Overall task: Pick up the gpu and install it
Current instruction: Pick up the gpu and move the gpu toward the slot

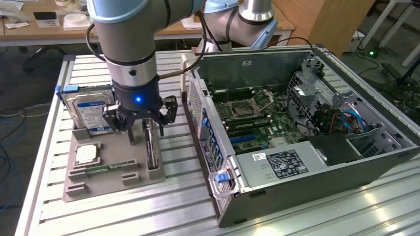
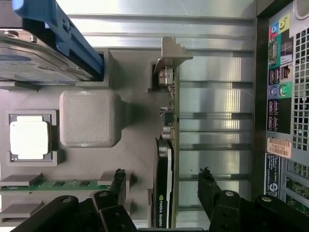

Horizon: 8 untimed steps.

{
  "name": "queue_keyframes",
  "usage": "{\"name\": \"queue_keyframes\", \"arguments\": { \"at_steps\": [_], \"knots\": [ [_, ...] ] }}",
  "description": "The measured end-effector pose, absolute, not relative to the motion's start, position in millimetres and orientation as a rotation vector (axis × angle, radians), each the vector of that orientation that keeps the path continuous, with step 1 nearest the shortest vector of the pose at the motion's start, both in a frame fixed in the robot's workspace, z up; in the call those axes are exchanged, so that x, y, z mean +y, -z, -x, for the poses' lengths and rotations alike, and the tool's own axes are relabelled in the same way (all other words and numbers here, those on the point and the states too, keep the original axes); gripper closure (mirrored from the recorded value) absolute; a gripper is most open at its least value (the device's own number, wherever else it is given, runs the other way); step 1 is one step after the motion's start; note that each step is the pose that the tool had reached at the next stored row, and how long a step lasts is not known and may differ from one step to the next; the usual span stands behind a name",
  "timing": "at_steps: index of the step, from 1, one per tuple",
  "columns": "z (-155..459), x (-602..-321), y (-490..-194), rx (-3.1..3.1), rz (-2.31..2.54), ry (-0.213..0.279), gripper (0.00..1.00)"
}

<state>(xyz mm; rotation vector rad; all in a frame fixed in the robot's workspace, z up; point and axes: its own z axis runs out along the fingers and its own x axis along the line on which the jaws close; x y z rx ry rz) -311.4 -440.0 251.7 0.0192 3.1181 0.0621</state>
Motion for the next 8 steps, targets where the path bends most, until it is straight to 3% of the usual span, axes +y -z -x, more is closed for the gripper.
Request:
{"name": "queue_keyframes", "arguments": {
  "at_steps": [8],
  "knots": [
    [309,-440,-237,3.118,-0.019,-0.062,0.29]
  ]
}}
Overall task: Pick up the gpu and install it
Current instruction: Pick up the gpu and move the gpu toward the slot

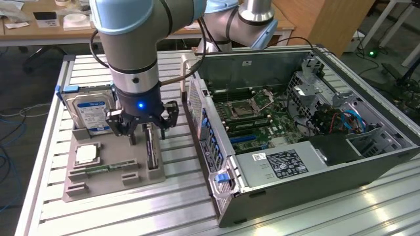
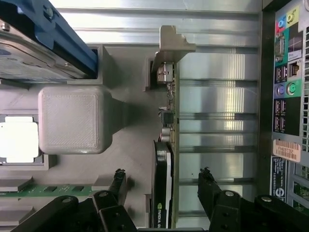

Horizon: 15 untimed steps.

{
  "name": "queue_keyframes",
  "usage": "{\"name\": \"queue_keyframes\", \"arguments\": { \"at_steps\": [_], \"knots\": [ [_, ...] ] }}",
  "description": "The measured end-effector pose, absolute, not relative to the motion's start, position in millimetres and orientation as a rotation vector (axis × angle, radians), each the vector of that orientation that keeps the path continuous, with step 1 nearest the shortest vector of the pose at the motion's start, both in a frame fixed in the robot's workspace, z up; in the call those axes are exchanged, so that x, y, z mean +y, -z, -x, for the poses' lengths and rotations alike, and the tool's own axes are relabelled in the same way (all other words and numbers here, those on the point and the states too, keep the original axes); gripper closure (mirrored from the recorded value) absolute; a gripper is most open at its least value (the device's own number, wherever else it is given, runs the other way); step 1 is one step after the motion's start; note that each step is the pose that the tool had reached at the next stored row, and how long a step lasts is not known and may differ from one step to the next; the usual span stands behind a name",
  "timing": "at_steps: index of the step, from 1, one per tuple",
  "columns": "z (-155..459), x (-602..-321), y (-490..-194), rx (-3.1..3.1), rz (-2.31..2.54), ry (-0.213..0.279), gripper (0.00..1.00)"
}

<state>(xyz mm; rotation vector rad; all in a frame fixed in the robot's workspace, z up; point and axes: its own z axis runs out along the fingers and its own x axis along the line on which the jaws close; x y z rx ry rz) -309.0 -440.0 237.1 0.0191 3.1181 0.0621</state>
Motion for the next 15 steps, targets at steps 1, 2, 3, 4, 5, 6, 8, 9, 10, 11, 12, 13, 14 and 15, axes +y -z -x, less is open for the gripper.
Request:
{"name": "queue_keyframes", "arguments": {
  "at_steps": [1,2,3,4,5,6,8,9,10,11,12,13,14,15],
  "knots": [
    [309,-440,-235,3.118,-0.019,-0.062,0.29],
    [309,-440,-233,3.118,-0.019,-0.062,0.29],
    [309,-440,-232,3.118,-0.019,-0.062,0.29],
    [308,-440,-230,3.118,-0.019,-0.062,0.29],
    [308,-440,-228,3.118,-0.019,-0.062,0.29],
    [308,-440,-226,3.118,-0.019,-0.062,0.29],
    [308,-440,-222,3.118,-0.019,-0.062,0.29],
    [308,-440,-221,3.118,-0.019,-0.062,0.29],
    [308,-440,-219,3.118,-0.019,-0.062,0.29],
    [308,-440,-217,3.118,-0.019,-0.062,0.29],
    [308,-440,-216,3.118,-0.019,-0.062,0.29],
    [308,-440,-216,3.118,-0.019,-0.062,0.29],
    [308,-440,-216,3.118,-0.019,-0.062,0.29],
    [308,-440,-216,3.118,-0.019,-0.062,0.29]
  ]
}}
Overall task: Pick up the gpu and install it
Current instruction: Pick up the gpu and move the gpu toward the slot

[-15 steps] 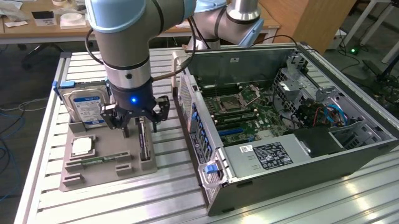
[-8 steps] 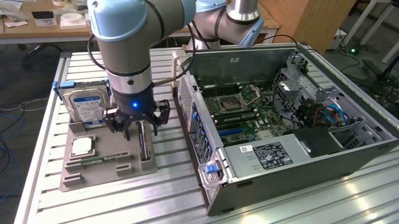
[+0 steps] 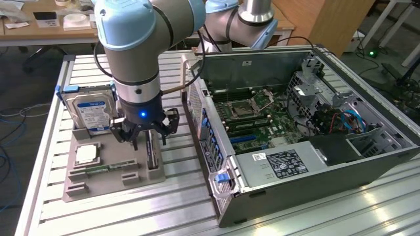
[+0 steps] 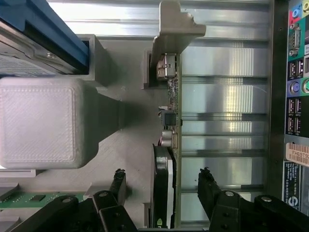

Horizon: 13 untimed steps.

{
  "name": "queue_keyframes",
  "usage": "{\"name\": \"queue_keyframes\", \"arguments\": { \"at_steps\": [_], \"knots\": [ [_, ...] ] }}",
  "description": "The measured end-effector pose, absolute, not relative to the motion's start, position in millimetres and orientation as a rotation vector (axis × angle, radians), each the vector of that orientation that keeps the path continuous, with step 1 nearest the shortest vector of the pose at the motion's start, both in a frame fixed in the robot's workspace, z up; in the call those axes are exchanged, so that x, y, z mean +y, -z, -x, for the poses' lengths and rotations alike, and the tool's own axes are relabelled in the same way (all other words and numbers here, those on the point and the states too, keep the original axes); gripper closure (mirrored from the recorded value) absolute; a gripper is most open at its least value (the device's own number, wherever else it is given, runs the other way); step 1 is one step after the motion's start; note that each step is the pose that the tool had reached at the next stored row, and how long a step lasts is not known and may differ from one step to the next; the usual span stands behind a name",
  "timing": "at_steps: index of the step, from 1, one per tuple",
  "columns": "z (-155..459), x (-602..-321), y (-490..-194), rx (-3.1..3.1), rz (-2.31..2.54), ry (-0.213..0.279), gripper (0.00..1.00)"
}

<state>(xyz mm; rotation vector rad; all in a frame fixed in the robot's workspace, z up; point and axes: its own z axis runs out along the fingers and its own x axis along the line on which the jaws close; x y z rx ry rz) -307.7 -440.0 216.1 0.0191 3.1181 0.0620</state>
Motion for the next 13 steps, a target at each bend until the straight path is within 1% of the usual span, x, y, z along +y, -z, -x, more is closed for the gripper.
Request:
{"name": "queue_keyframes", "arguments": {
  "at_steps": [4,6,9,11,12,13],
  "knots": [
    [307.6,-440.1,-216.1,3.118,-0.019,-0.060,0.29],
    [307.6,-440.0,-216.0,3.118,-0.019,-0.059,0.31],
    [307.6,-440.0,-215.8,3.118,-0.019,-0.059,0.49],
    [307.6,-440.0,-215.1,3.118,-0.019,-0.059,0.49],
    [307.6,-439.9,-214.7,3.118,-0.019,-0.058,0.55],
    [307.7,-439.4,-214.4,3.118,-0.019,-0.058,0.55]
  ]
}}
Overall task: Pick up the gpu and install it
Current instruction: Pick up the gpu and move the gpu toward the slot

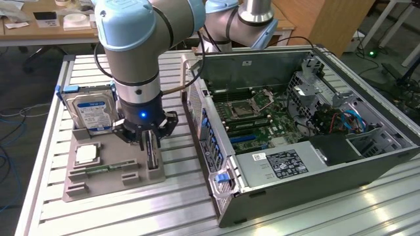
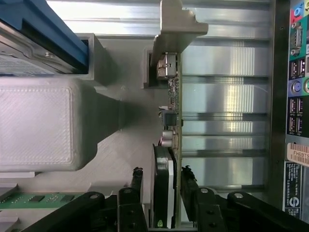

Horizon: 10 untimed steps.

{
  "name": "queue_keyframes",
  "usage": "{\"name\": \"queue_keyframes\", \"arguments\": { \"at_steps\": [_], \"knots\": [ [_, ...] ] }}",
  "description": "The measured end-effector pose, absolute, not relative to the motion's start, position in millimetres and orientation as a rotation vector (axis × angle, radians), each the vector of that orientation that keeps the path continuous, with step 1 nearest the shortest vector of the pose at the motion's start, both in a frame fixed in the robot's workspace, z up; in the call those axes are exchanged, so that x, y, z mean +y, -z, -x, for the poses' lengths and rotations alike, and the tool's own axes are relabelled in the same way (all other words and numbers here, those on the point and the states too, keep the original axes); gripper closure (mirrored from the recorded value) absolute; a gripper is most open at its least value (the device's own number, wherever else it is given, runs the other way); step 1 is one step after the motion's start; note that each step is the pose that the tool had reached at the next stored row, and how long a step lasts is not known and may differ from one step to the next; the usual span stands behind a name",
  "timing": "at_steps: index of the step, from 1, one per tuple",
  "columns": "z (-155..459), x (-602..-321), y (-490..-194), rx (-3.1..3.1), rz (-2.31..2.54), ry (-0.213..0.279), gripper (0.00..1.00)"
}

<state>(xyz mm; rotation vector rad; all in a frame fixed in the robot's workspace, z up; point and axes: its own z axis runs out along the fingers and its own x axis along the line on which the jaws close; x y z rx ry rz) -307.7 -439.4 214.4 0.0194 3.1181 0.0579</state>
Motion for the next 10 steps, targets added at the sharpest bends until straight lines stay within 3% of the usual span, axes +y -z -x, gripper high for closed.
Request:
{"name": "queue_keyframes", "arguments": {
  "at_steps": [10],
  "knots": [
    [307.6,-433.8,-208.2,3.118,-0.019,-0.056,0.55]
  ]
}}
